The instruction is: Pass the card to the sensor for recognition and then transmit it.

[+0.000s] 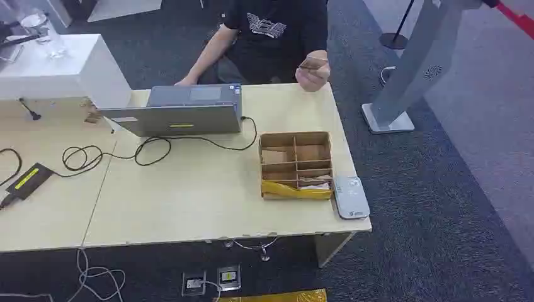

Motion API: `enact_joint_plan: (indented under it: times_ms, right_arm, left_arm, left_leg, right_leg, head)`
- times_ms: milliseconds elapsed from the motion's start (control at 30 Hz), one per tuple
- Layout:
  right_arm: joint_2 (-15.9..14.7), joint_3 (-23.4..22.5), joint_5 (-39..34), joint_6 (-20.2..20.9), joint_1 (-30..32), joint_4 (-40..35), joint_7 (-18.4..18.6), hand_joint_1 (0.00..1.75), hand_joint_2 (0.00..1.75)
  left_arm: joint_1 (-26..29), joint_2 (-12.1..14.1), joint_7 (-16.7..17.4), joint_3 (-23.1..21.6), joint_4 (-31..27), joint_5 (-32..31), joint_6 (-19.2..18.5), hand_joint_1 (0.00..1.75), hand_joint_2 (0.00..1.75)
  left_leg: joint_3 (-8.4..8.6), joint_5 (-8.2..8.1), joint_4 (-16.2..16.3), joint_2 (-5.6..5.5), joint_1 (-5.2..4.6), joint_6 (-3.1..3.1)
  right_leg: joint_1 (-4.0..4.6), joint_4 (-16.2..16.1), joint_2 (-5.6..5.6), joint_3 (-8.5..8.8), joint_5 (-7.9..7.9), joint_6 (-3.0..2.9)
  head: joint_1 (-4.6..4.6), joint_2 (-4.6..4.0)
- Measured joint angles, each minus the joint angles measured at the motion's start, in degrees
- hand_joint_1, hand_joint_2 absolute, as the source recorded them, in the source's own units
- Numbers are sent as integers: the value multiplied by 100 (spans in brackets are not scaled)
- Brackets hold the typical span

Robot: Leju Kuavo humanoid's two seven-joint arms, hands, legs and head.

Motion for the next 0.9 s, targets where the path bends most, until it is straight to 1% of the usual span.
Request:
enact_joint_plan:
  times_ms: [67,167,233,333,433,467,500,533,567,600,633,667,700,733,767,800,867,900]
  right_arm:
    - [26,0,-318,-11,-8,-152,-292,0,0]
    - [40,0,-1110,-22,-42,-468,-813,0,0]
    - [-108,0,-1392,-31,-83,-555,-912,0,0]
    - [-613,0,-1921,-33,-160,-582,-914,0,0]
    - [-1150,-2,-2414,-13,-255,-582,-1098,0,0]
    - [-1312,-2,-2574,35,-300,-582,-1172,0,0]
    - [-1493,-2,-2645,182,-357,-599,-1093,0,0]
    - [-1638,9,-2676,355,-418,-683,-902,0,0]
    - [-1736,33,-2735,552,-452,-829,-618,0,0]
    - [-1777,107,-2887,862,-434,-1092,-54,0,0]
    - [-1785,233,-3162,1025,-348,-1463,650,0,0]
    - [-1779,431,-3556,1007,-189,-1888,1362,0,0]
    - [-1781,654,-4011,878,4,-2268,1927,0,0]
    - [-1833,960,-4558,565,189,-2629,2302,0,0]
    - [-1924,1260,-4948,268,370,-2906,2474,0,0]
    - [-2047,1562,-5119,72,508,-3162,2548,0,0]
    - [-2288,2143,-5211,4,684,-3717,2590,0,0]
    - [-2360,2377,-5246,-9,734,-3958,2600,0,0]
  left_arm:
    - [0,15,35,0,0,37,22,0,0]
    - [0,24,42,2,0,87,29,0,0]
    - [1,26,42,2,0,101,29,0,0]
    - [1,33,41,2,0,101,13,0,0]
    - [1,44,35,2,0,125,-2,0,0]
    - [0,44,13,2,0,149,-11,0,0]
    - [0,46,-18,2,0,166,-24,0,0]
    - [0,48,-31,2,0,186,-31,0,0]
    - [-2,48,-55,2,0,201,-41,0,0]
    - [-3,48,-72,2,-2,205,-48,0,0]
    - [-3,48,-83,2,0,208,-63,0,0]
    - [-2,48,-85,2,-2,208,-74,0,0]
    - [0,48,-94,2,0,208,-90,0,0]
    - [7,50,-118,2,0,208,-105,0,0]
    - [14,55,-120,2,0,203,-116,0,0]
    - [13,57,-122,2,0,195,-140,0,0]
    - [-3,57,-122,2,-2,171,-151,0,0]
    - [-15,57,-122,2,0,157,-162,0,0]
  left_leg:
    - [0,0,0,0,0,0]
    - [0,0,0,0,-3,0]
    - [1,0,0,0,-6,1]
    - [1,-1,0,-1,-24,4]
    - [0,-3,1,2,-29,8]
    - [0,-3,2,3,-32,9]
    - [1,-3,2,4,-35,9]
    - [2,-3,2,4,-37,10]
    - [5,-3,3,3,-38,10]
    - [9,-3,5,0,-37,13]
    - [10,-4,5,-7,-33,17]
    - [9,-6,5,-27,-36,20]
    - [5,-7,5,-39,-43,22]
    - [-1,-7,3,-36,-44,22]
    - [-17,-9,2,-24,-46,23]
    - [-20,-17,0,-5,-46,28]
    - [-11,-28,-2,43,-42,19]
    - [-2,-30,-2,51,-41,17]
  right_leg:
    - [0,0,0,0,0,0]
    - [-3,0,0,0,0,0]
    - [-6,-1,0,-1,0,0]
    - [-26,-1,-1,-1,0,2]
    - [-31,-3,2,0,3,7]
    - [-35,-3,3,-1,4,8]
    - [-38,-3,3,-1,4,8]
    - [-40,-3,2,-2,4,8]
    - [-40,-5,1,-4,3,8]
    - [-38,-8,1,-4,3,9]
    - [-33,-11,-2,-2,-1,13]
    - [-38,-11,-15,10,-11,29]
    - [-46,-9,-31,12,-12,28]
    - [-48,-4,-30,8,-12,28]
    - [-49,-1,-18,6,-12,28]
    - [-49,0,5,4,-12,27]
    - [-46,-1,57,2,-10,27]
    - [-45,-2,66,2,-10,28]
  head:
    - [-2,0]
    - [-2,0]
    - [-4,0]
    - [-4,0]
    - [2,0]
    - [-2,0]
    - [-4,0]
    - [0,0]
    - [-4,0]
    - [0,0]
    - [2,0]
    - [2,0]
    - [-4,0]
    - [-11,0]
    - [-2,0]
    - [-11,0]
    - [-4,0]
    - [0,0]
